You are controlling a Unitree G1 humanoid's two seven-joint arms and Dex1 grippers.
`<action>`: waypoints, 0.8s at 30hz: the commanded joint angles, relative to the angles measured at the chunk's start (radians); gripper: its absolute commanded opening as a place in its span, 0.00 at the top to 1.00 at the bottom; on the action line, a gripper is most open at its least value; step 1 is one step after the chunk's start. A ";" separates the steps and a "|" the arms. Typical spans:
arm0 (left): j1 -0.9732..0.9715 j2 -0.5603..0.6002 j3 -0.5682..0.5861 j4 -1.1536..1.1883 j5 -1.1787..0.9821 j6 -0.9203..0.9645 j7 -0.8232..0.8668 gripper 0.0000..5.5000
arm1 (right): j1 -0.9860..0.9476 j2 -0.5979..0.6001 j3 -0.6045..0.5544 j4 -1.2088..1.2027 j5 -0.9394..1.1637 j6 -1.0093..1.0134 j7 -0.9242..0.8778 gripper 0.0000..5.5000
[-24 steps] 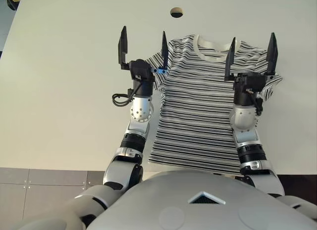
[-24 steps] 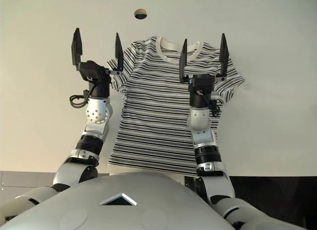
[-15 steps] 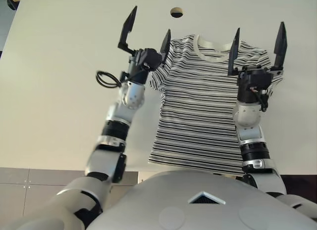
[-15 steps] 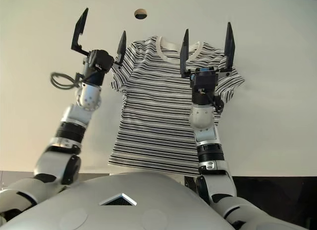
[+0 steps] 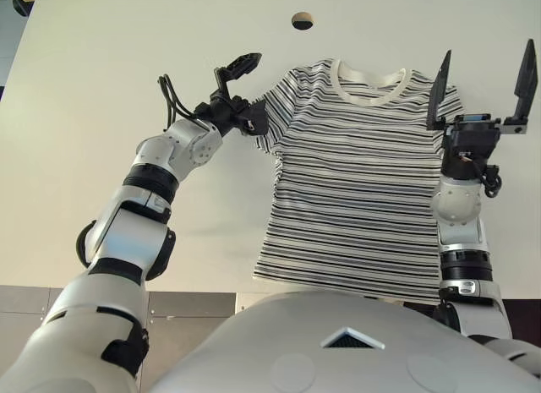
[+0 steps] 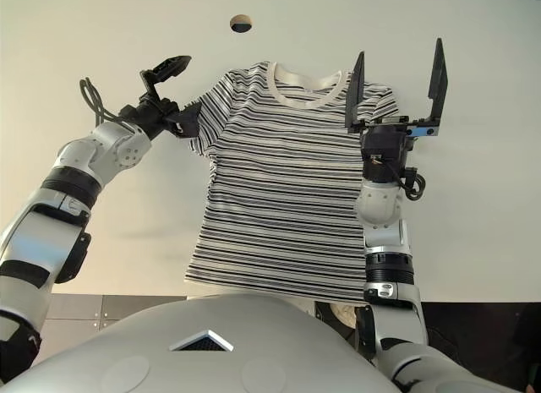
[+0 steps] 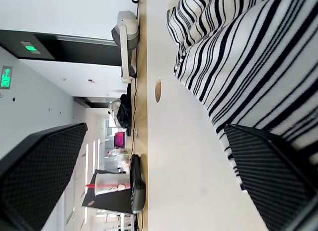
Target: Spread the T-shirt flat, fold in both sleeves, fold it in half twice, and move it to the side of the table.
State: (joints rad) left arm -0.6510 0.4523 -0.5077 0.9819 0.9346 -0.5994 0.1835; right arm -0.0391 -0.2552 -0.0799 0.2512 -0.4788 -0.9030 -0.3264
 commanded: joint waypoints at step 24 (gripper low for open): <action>0.122 0.194 -0.068 -0.113 -0.070 0.126 0.026 0.07 | 0.006 -0.050 0.023 0.000 -0.082 0.065 -0.068 0.24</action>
State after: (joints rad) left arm -0.5667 0.6458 -0.5879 0.8690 0.8732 -0.4800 0.1869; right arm -0.0354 -0.2928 -0.0576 0.2466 -0.5721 -0.8461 -0.3920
